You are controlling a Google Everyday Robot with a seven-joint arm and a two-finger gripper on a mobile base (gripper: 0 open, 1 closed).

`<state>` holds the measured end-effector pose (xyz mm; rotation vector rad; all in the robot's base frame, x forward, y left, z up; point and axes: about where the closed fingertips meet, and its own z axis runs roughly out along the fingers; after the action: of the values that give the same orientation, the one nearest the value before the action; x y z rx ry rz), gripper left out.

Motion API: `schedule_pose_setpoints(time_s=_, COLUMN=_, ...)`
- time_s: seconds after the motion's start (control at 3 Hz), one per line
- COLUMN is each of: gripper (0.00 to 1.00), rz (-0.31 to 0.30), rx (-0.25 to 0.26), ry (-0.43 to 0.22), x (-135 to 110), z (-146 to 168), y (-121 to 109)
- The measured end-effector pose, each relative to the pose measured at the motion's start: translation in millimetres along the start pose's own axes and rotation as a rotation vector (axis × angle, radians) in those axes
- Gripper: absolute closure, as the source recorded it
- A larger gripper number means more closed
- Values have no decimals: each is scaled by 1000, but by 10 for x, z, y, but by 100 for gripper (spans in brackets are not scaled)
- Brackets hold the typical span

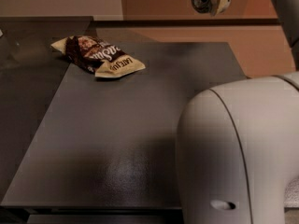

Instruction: Place 7up can upright

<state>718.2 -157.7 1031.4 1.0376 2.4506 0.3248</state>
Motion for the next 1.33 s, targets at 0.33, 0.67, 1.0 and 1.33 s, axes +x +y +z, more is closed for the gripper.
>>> schedule_pose_setpoints(time_s=0.33, gripper=100, rz=27, rx=-27, ry=1, x=81, z=-102, y=-66)
schedule_pose_setpoints(time_s=0.67, gripper=100, rz=70, rx=-21, ry=42, x=283, z=-83, y=-258)
schedule_pose_setpoints(time_s=1.0, gripper=100, rz=114, rx=4, ry=97, x=551, z=-35, y=-459)
schedule_pose_setpoints(time_s=1.33, gripper=100, rz=157, rx=37, ry=126, x=738, z=-51, y=-558)
